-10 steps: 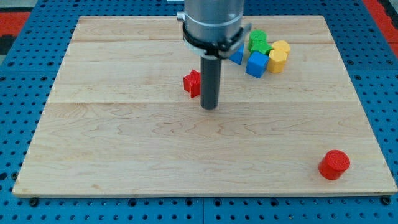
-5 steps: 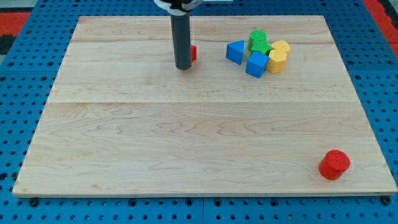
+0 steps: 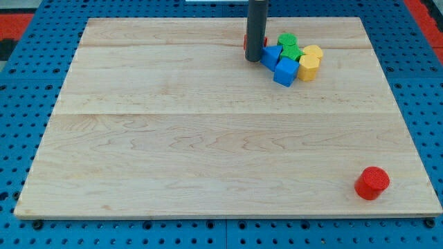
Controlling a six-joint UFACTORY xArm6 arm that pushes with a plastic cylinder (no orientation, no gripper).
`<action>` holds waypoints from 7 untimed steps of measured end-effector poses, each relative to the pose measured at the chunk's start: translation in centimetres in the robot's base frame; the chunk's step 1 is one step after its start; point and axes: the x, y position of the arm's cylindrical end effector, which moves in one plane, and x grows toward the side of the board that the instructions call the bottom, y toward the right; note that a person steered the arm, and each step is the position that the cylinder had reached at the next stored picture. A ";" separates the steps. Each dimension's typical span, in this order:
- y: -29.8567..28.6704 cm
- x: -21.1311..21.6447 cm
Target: Put the red star into the group of blocks
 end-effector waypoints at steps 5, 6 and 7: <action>-0.4 -3.8; -0.4 -3.7; -4.3 -2.5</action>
